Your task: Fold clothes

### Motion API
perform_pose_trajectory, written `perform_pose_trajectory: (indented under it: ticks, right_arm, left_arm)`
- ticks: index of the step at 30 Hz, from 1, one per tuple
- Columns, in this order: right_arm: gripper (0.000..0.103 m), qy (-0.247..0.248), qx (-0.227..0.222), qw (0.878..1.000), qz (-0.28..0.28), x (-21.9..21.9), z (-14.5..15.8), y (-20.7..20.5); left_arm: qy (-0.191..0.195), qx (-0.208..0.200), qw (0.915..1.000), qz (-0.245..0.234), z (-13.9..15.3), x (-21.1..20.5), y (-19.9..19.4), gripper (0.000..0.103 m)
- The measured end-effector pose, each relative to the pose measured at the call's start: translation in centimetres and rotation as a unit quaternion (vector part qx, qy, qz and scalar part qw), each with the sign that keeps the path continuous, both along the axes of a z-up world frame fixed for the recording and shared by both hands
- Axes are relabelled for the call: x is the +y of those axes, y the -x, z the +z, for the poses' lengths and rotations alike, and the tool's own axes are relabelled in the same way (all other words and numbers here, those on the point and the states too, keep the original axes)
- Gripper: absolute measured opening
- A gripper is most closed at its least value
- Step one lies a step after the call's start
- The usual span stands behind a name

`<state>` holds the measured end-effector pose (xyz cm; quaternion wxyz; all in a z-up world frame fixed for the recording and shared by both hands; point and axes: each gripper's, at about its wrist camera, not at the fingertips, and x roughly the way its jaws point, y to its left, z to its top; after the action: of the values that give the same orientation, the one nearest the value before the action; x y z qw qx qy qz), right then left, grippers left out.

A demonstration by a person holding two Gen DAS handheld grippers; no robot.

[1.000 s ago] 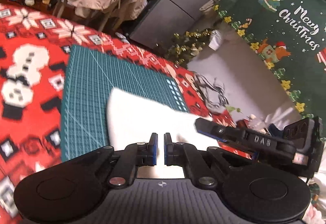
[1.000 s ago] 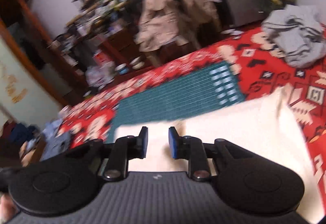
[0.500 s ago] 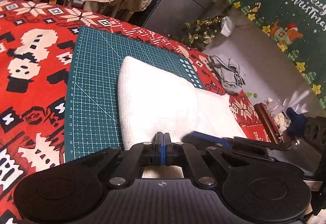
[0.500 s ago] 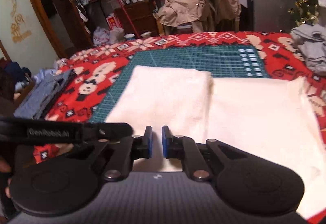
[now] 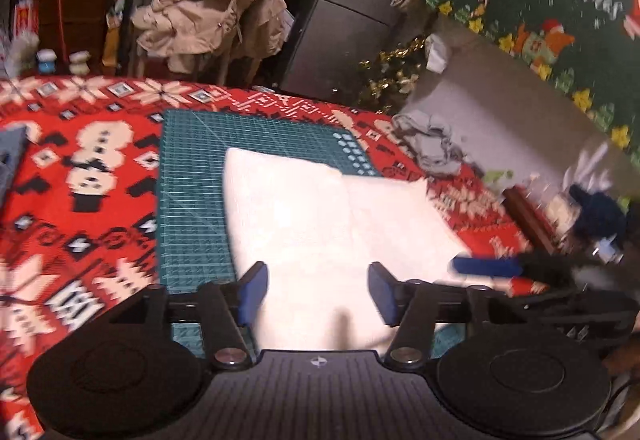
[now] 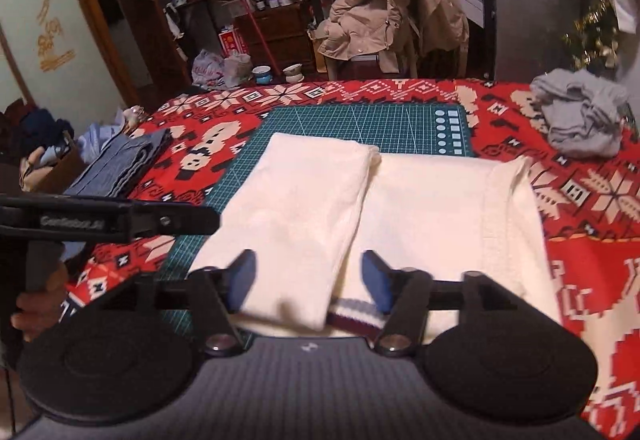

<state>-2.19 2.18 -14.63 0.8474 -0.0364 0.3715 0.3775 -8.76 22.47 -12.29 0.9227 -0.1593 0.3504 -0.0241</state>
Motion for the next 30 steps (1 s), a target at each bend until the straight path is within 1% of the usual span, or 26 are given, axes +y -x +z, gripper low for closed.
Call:
perform_pose_trajectory:
  ticks: [1, 2, 3, 7, 9, 11, 12, 14, 17, 18, 19, 21, 22, 25, 27, 30]
  right_arm:
    - [0.087, 0.001, -0.004, 1.000, 0.000, -0.3, 0.4, 0.3]
    - [0.090, 0.002, -0.009, 1.000, 0.001, -0.5, 0.7, 0.6]
    - [0.092, 0.003, -0.014, 1.000, 0.001, -0.7, 1.1, 0.9]
    - [0.101, 0.017, -0.027, 0.999, -0.009, -0.9, 2.3, 1.5]
    - [0.102, 0.025, -0.034, 0.999, -0.014, -1.0, 2.9, 1.8]
    - [0.102, 0.032, -0.041, 0.998, -0.019, -1.1, 3.5, 2.0]
    - [0.102, 0.035, -0.045, 0.998, -0.022, -1.2, 3.8, 2.2]
    - [0.102, 0.037, -0.050, 0.998, -0.021, -1.4, 4.4, 2.4]
    - [0.102, 0.023, -0.051, 0.998, -0.003, -2.0, 5.3, 2.6]
    - [0.102, 0.026, -0.051, 0.998, 0.002, -2.1, 5.5, 2.6]
    - [0.102, 0.029, -0.051, 0.998, 0.007, -2.0, 5.7, 2.6]
    - [0.102, 0.051, -0.065, 0.997, 0.001, -1.7, 5.9, 2.7]
    - [0.102, 0.062, -0.073, 0.995, -0.004, -1.4, 6.0, 2.9]
    - [0.102, 0.101, -0.098, 0.990, -0.015, -0.7, 6.1, 3.2]
    - [0.102, 0.128, -0.110, 0.986, -0.005, -0.1, 6.0, 3.4]
    - [0.102, 0.140, -0.091, 0.986, 0.010, 0.6, 5.6, 3.1]
  left_arm:
    - [-0.017, 0.004, 0.9998, 0.006, 0.3, -0.4, 0.5, 0.069]
    - [-0.034, 0.009, 0.9993, 0.013, 0.6, -0.8, 0.9, 0.075]
    - [-0.049, 0.013, 0.9986, 0.015, 0.8, -1.1, 1.2, 0.078]
    - [-0.084, 0.019, 0.9961, 0.020, 1.8, -1.9, 2.1, 0.080]
    - [-0.096, 0.018, 0.9951, 0.016, 2.4, -2.3, 2.3, 0.080]
    - [-0.104, 0.016, 0.9944, -0.005, 3.0, -2.6, 2.4, 0.081]
    - [-0.110, 0.019, 0.9935, -0.022, 3.2, -2.8, 2.3, 0.085]
    - [-0.146, 0.013, 0.9884, -0.041, 3.4, -3.3, 2.3, 0.087]
    - [-0.188, -0.003, 0.9819, -0.021, 3.3, -4.2, 2.6, 0.088]
    - [-0.186, -0.003, 0.9823, -0.020, 3.3, -4.2, 2.6, 0.088]
    - [-0.174, 0.000, 0.9845, -0.024, 3.3, -4.2, 2.6, 0.088]
    - [-0.152, 0.002, 0.9883, -0.019, 3.3, -3.8, 2.6, 0.091]
    - [-0.147, 0.007, 0.9890, -0.015, 3.3, -3.7, 2.5, 0.091]
    - [-0.147, 0.016, 0.9888, -0.021, 3.3, -3.6, 2.3, 0.092]
    - [-0.144, 0.010, 0.9893, -0.020, 3.2, -3.7, 2.3, 0.094]
    - [-0.151, 0.021, 0.9883, -0.015, 3.2, -4.0, 1.9, 0.091]
